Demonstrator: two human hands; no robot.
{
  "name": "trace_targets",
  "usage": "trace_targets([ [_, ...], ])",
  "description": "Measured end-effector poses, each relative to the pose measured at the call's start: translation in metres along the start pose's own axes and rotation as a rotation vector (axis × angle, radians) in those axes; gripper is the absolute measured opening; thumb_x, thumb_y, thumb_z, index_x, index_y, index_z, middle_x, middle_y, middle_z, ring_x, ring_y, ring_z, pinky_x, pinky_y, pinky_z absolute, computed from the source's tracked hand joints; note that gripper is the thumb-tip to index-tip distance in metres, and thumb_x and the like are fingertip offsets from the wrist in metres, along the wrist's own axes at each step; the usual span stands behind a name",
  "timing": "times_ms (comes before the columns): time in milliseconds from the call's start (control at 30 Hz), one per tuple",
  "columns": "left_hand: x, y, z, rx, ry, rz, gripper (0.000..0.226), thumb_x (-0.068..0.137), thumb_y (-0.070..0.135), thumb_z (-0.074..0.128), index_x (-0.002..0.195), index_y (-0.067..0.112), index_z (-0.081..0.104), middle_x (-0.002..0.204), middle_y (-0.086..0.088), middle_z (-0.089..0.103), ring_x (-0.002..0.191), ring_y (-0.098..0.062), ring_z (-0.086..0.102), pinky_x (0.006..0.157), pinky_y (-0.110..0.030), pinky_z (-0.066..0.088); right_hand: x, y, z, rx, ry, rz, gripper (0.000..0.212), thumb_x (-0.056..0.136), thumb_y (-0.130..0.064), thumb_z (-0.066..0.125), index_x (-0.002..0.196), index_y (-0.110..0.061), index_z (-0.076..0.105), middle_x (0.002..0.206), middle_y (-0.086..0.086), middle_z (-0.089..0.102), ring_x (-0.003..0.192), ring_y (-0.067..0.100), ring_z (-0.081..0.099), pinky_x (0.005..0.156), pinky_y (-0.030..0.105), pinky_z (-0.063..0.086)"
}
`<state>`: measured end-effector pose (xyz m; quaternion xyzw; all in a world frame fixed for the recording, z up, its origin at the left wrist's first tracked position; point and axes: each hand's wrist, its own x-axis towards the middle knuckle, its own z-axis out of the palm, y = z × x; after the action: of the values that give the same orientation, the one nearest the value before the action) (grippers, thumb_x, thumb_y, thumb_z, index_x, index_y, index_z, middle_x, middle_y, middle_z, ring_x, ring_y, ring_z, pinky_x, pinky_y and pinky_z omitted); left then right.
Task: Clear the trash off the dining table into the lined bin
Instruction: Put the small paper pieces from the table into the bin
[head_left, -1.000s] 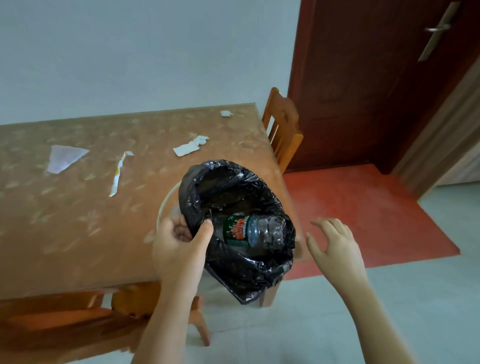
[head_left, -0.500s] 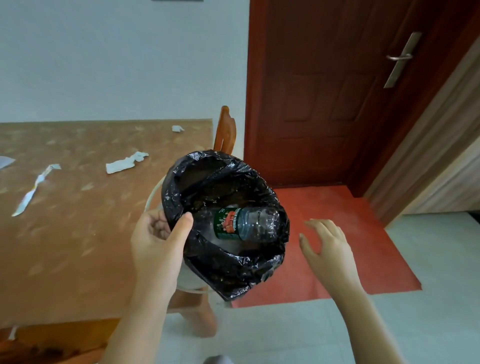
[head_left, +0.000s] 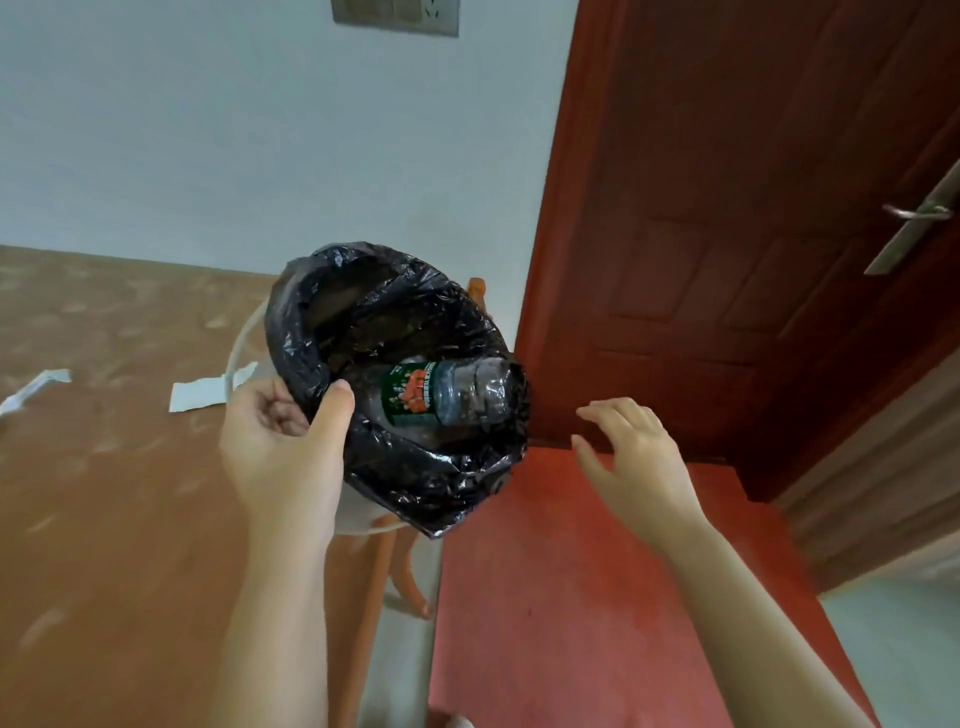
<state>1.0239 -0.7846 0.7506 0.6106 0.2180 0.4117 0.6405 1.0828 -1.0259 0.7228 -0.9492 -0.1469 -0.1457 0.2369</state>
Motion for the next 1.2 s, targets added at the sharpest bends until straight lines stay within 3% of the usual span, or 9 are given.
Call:
trace_targets([
  [200,0.056,-0.022,0.036,0.021,0.119,0.011,0.027,0.066,0.020,0.066,0.065,0.023,0.039,0.059,0.007,0.033,0.046,0.001,0.034,0.049,-0.009,0.029,0.090,-0.004,0.034,0.055,-0.040,-0.151,0.026,0.079,-0.016,0.064,0.105,-0.011,0.062,0.106,0.006,0.063,0.098,0.024,0.056,0.081,0.034,0.045],
  [367,0.082,-0.038,0.040,0.107,0.220,0.008,0.031,0.072,0.017,0.068,0.063,0.022,0.039,0.045,0.022,0.040,0.045,0.002,0.035,0.047,-0.008,0.028,0.145,-0.012,0.070,0.124,-0.111,-0.268,0.024,0.079,-0.016,0.065,0.103,-0.013,0.062,0.103,0.004,0.064,0.097,0.022,0.058,0.080,0.033,0.046],
  [433,0.091,-0.044,0.041,0.144,0.313,-0.008,0.030,0.069,0.020,0.068,0.062,0.022,0.040,0.050,0.018,0.043,0.048,0.001,0.036,0.048,-0.011,0.031,0.171,-0.017,0.087,0.147,-0.156,-0.323,0.024,0.079,-0.017,0.064,0.103,-0.013,0.062,0.103,0.005,0.064,0.097,0.023,0.058,0.081,0.038,0.049],
  [567,0.112,-0.057,0.047,0.222,0.461,-0.059,0.030,0.074,0.014,0.069,0.064,0.017,0.040,0.070,-0.010,0.043,0.065,-0.020,0.042,0.059,-0.033,0.035,0.230,-0.026,0.127,0.159,-0.301,-0.457,0.027,0.083,-0.020,0.060,0.108,-0.012,0.059,0.106,0.005,0.062,0.100,0.022,0.056,0.085,0.031,0.043],
  [767,0.139,-0.078,0.076,0.356,0.711,-0.053,0.028,0.066,0.025,0.065,0.065,0.016,0.040,0.061,0.000,0.037,0.054,-0.014,0.036,0.053,-0.033,0.029,0.329,-0.034,0.194,0.271,-0.472,-0.628,0.030,0.087,-0.025,0.053,0.115,-0.016,0.055,0.114,0.002,0.057,0.108,0.016,0.050,0.087,0.023,0.036],
  [1000,0.171,-0.101,0.116,0.469,0.848,-0.076,0.023,0.063,0.032,0.064,0.066,0.023,0.043,0.062,0.002,0.043,0.053,-0.007,0.041,0.054,-0.032,0.035,0.415,-0.029,0.274,0.335,-0.651,-0.623,0.031,0.087,-0.025,0.053,0.116,-0.016,0.054,0.115,0.002,0.057,0.105,0.018,0.052,0.081,0.028,0.040],
  [1200,0.189,-0.112,0.133,0.563,0.857,-0.095,0.021,0.065,0.034,0.065,0.063,0.031,0.044,0.058,0.007,0.042,0.049,-0.004,0.038,0.051,-0.032,0.034,0.447,-0.035,0.342,0.348,-0.793,-0.515,0.034,0.087,-0.027,0.053,0.119,-0.016,0.051,0.119,0.004,0.054,0.105,0.021,0.052,0.081,0.029,0.038],
])
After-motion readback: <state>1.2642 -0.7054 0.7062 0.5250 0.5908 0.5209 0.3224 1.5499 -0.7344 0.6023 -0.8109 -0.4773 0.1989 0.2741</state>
